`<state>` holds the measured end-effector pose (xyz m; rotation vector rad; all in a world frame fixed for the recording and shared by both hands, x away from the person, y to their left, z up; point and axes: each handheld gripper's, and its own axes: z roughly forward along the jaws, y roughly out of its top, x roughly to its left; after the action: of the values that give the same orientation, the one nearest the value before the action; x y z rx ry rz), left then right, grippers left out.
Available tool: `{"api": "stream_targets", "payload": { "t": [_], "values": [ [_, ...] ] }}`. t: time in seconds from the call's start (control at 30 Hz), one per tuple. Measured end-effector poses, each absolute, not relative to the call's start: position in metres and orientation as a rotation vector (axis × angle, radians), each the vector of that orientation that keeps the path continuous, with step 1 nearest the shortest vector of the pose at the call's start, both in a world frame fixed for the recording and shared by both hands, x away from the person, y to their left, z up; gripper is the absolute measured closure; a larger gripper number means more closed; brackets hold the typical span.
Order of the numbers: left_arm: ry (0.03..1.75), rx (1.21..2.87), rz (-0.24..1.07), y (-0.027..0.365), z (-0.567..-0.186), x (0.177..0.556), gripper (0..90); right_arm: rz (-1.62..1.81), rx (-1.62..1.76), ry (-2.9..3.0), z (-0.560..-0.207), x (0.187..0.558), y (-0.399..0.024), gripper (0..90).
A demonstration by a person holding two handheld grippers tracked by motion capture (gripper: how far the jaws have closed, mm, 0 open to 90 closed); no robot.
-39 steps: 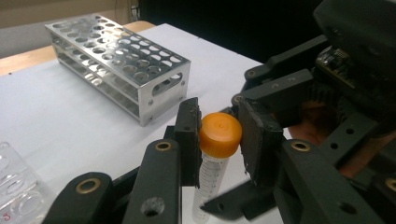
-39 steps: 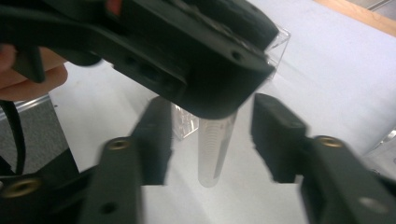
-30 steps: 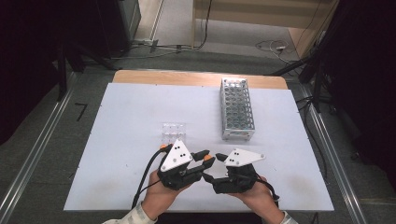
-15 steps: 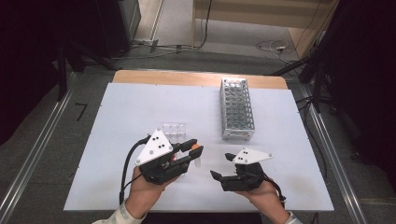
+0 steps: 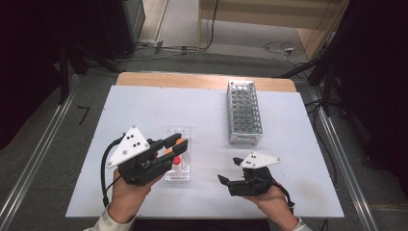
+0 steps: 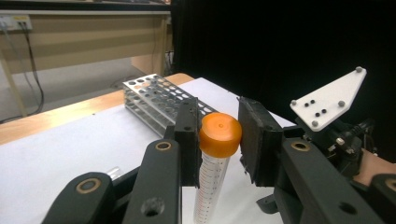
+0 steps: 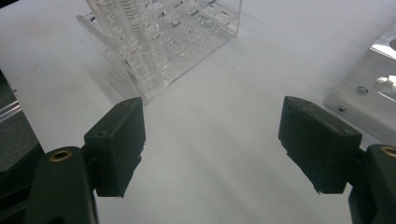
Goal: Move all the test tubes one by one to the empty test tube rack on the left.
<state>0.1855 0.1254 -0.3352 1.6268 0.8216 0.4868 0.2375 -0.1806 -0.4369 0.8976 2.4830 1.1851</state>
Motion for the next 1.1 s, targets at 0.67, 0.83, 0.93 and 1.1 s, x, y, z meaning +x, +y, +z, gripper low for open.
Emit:
{"api": "stream_targets", "payload": {
  "t": [0.67, 0.83, 0.93, 1.1],
  "values": [
    [0.908, 1.649, 0.596, 0.154, -0.344, 0.183, 70.5, 1.185, 0.94, 2.449, -0.436, 0.238, -0.192, 21.6],
    [0.929, 1.672, 0.594, 0.153, -0.356, 0.185, 70.4, 1.185, 0.951, 2.444, -0.436, 0.238, -0.195, 21.6],
    [0.943, 1.691, 0.588, 0.151, -0.365, 0.186, 70.4, 1.186, 0.956, 2.438, -0.436, 0.237, -0.197, 21.6],
    [0.964, 1.702, 0.594, 0.148, -0.38, 0.187, 70.5, 1.185, 0.968, 2.435, -0.436, 0.237, -0.198, 21.6]
  ]
}}
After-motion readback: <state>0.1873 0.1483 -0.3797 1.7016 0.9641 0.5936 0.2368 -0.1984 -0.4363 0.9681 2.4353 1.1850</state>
